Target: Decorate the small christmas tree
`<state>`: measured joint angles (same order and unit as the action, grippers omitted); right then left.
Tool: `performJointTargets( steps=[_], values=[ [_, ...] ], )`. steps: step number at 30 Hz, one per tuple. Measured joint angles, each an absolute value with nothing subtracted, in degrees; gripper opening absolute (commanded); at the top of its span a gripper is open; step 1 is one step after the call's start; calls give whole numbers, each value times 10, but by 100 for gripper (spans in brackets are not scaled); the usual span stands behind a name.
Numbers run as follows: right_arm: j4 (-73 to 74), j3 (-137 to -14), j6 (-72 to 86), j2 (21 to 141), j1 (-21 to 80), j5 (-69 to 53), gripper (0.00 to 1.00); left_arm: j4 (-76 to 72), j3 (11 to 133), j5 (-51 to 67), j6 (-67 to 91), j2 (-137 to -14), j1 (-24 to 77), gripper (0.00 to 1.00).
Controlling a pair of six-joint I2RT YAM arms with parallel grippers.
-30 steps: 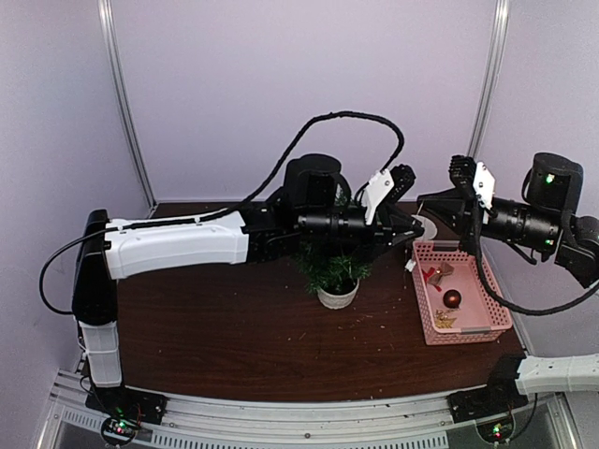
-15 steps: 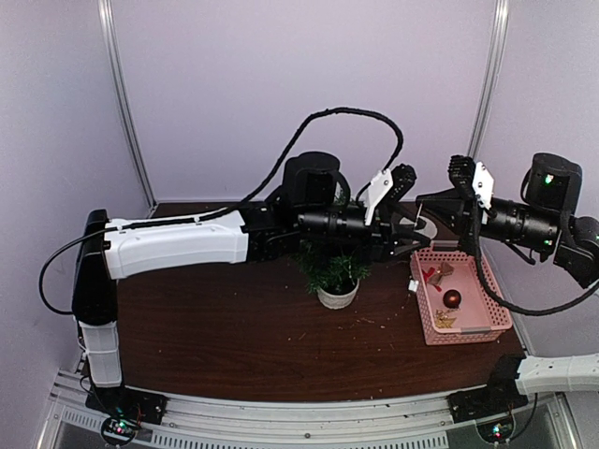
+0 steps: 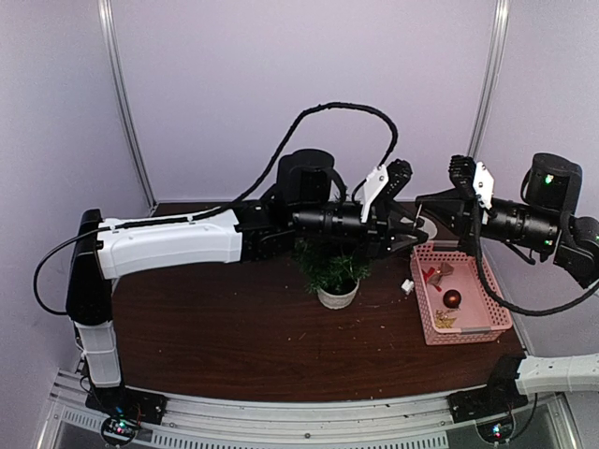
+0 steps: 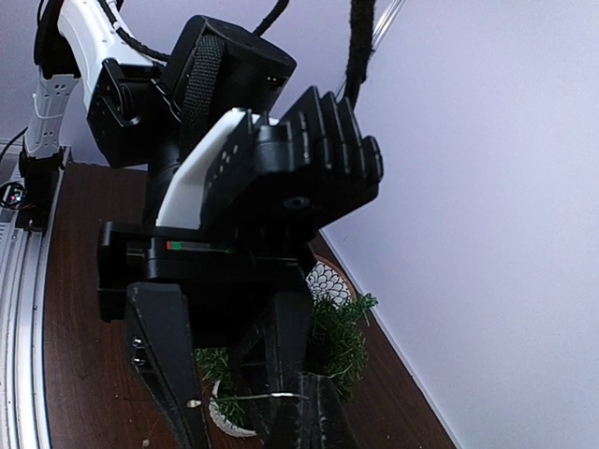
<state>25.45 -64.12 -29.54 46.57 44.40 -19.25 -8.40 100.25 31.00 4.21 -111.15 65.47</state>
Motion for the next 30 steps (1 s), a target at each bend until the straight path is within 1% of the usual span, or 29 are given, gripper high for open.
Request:
performJointTargets(
  steps=[1,4,6,7,16,20,21,23,28,30],
  values=[
    [255,-641,-295,466,444,-193,0,-86,1003,307,44,-1112,655,26],
    [255,-641,-293,466,444,-195,0,-91,1003,297,51,-1112,655,9],
    [255,-641,-291,466,445,-196,0,-92,1003,291,51,-1112,655,2],
    [255,-641,-291,466,446,-196,0,-93,1003,289,53,-1112,655,0],
    [251,-641,-285,471,447,-200,0,-92,1003,274,53,-1111,655,0],
    [246,-641,-284,471,447,-201,4,-92,999,256,58,-1105,655,0],
    [246,-641,-283,471,448,-201,9,-90,996,250,60,-1102,655,0],
    [243,-641,-282,470,448,-200,27,-87,991,234,64,-1094,655,0],
    [242,-632,-265,462,448,-188,65,-84,970,187,70,-1061,655,0],
    [242,-625,-264,456,448,-178,71,-76,962,167,71,-1042,655,0]
  ],
)
